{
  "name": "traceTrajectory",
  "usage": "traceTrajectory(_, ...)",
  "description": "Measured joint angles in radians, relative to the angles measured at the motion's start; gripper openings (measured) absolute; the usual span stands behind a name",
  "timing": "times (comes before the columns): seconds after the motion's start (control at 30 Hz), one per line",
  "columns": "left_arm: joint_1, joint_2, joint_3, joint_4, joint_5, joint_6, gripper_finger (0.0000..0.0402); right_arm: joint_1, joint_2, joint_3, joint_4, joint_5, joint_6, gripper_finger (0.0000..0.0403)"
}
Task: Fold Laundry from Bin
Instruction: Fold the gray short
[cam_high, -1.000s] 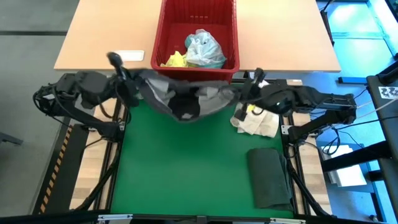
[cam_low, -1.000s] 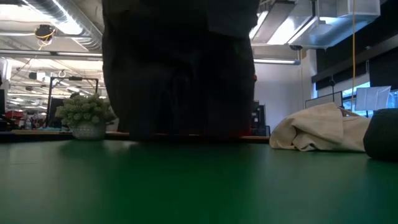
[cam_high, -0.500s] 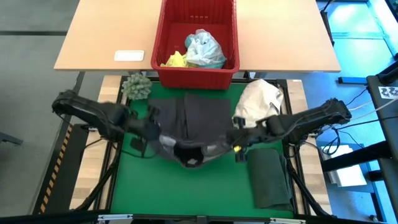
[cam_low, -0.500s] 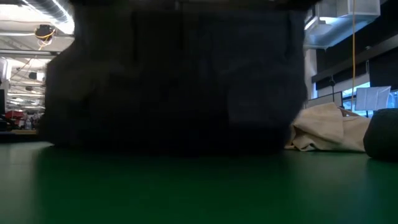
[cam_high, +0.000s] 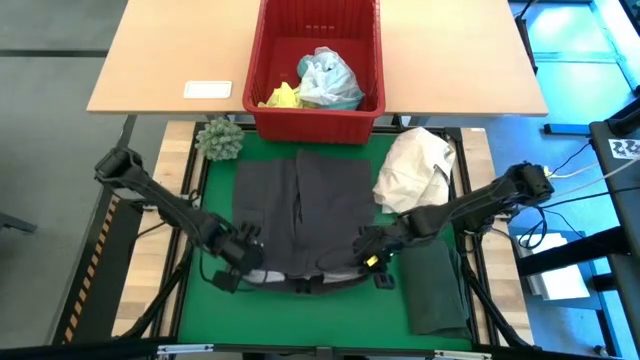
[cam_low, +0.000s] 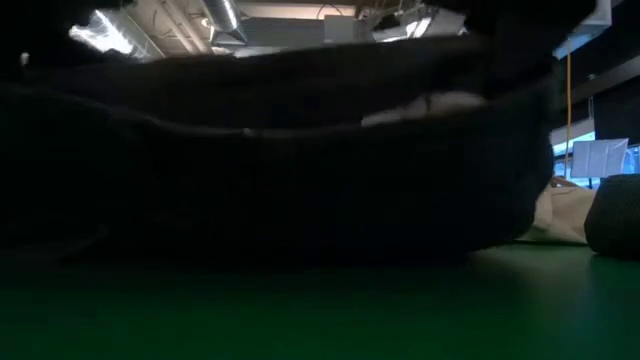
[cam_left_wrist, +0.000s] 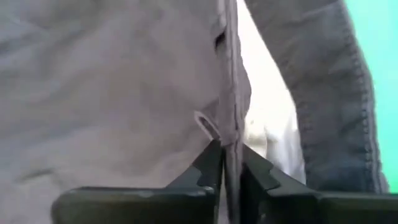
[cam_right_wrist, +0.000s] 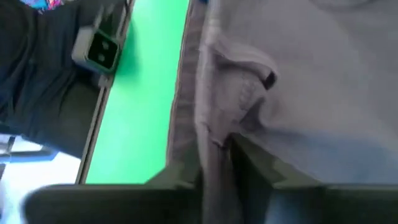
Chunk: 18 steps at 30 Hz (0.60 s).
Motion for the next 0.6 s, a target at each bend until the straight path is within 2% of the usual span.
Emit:
traceTrajectory(0.17, -0.042, 0.093, 0.018, 0.058, 0.056, -0.126, 0.0087, 0.034, 0.072, 0.0, 0.023, -0.074, 0.035, 0.0169)
traceTrajectory(0.3, -0.081, 0.157, 0.076, 0.068, 0.09, -0.192, 0.0128, 0.105, 0.094, 0.0, 0.028, -0.082, 0.074, 0.0214)
traceTrajectory(0.43, -0.113, 0.186, 0.137, 0.057, 0.085, -0.232, 0.0158, 0.182, 0.094, 0.0, 0.035, -0.05, 0.108, 0.0234)
traceTrajectory(0.6, -0.143, 0.187, 0.21, 0.034, 0.06, -0.286, 0.0167, 0.245, 0.094, 0.0, 0.034, 0.029, 0.131, 0.0234)
